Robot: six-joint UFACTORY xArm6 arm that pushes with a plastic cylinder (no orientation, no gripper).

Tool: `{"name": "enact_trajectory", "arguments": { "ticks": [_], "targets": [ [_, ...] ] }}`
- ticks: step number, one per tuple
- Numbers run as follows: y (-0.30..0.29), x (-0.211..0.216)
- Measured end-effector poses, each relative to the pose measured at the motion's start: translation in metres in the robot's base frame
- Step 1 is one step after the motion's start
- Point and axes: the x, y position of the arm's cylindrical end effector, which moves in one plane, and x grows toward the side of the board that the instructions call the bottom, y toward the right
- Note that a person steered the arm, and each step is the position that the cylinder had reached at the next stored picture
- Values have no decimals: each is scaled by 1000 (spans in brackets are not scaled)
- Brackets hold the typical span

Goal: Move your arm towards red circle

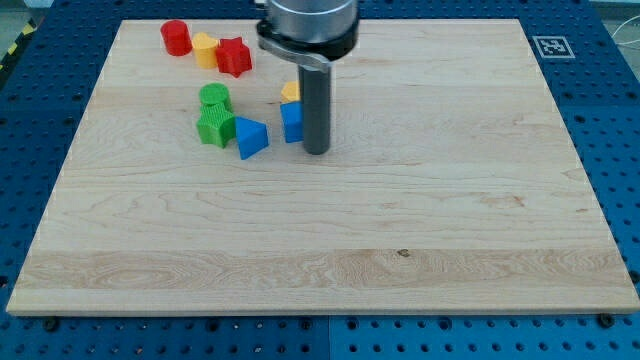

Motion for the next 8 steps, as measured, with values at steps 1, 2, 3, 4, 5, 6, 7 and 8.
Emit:
{"name": "enact_trajectory", "arguments": {
  "ticks": [1,2,3,4,5,6,7,8],
  "targets": [
    [26,-20],
    [35,-59],
    [35,-96],
    [35,-120],
    [31,-141],
    [26,-153],
    [24,-157],
    [25,-174]
  ]
}}
